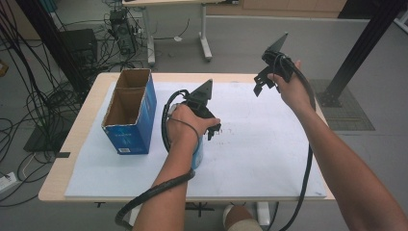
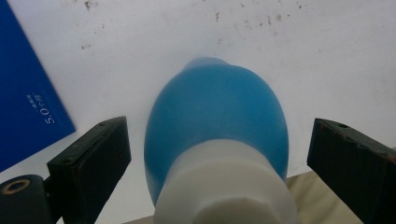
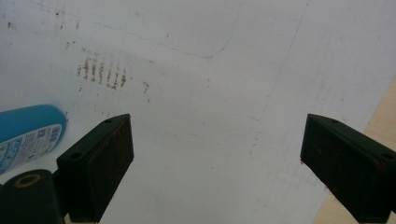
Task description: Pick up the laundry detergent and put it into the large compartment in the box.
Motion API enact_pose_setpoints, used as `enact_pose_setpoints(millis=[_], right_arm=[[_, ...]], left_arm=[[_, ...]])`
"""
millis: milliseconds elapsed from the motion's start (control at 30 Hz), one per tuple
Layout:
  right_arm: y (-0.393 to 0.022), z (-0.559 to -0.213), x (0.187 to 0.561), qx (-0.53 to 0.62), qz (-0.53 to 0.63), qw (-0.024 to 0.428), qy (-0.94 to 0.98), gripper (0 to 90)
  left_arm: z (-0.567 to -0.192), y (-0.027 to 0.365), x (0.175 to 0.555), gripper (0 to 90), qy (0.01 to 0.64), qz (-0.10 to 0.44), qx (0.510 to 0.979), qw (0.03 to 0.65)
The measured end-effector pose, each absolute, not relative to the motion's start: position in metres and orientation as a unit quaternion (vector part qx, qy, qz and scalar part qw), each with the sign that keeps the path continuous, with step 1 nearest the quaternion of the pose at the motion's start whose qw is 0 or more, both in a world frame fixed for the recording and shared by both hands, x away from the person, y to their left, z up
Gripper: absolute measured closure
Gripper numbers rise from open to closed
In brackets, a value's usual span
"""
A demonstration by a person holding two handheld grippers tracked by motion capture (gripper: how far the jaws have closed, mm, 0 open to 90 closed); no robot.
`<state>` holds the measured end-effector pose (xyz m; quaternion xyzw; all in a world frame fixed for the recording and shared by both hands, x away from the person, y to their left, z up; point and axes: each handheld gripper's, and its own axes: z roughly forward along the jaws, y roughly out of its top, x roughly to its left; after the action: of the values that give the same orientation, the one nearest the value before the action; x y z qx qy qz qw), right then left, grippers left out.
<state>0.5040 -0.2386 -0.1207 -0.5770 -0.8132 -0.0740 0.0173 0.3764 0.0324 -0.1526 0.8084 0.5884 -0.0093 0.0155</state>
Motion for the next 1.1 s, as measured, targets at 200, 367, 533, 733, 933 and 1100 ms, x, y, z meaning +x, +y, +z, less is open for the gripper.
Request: enact_pose_setpoints(millis=[200,367,533,733,933,1100], right_arm=[[-0.2399,-0.1205,0.5042,-0.578,-0.073,0.017,-0.812,9.4],[-0.2408,-0.1197,0.5040,-0.579,-0.074,0.017,-0.812,9.4],[-0.2405,-0.1197,0.5034,-0.577,-0.077,0.017,-0.813,9.4],[-0.2394,-0.1191,0.5035,-0.577,-0.073,0.016,-0.813,9.4],[-0.2397,-0.1191,0.5036,-0.576,-0.073,0.017,-0.814,9.4],[-0.2390,-0.1196,0.5045,-0.577,-0.072,0.018,-0.813,9.4]], left_arm=[[-0.1529,0.0327,0.3763,6.6,0.588,-0.009,0.809,0.015],[-0.1524,0.0333,0.3763,6.6,0.586,-0.009,0.810,0.015],[-0.1524,0.0329,0.3755,6.5,0.586,-0.009,0.810,0.016],[-0.1527,0.0322,0.3751,6.5,0.585,-0.008,0.811,0.016],[-0.1530,0.0310,0.3754,6.6,0.584,-0.009,0.811,0.016],[-0.1525,0.0314,0.3756,6.6,0.585,-0.009,0.811,0.015]])
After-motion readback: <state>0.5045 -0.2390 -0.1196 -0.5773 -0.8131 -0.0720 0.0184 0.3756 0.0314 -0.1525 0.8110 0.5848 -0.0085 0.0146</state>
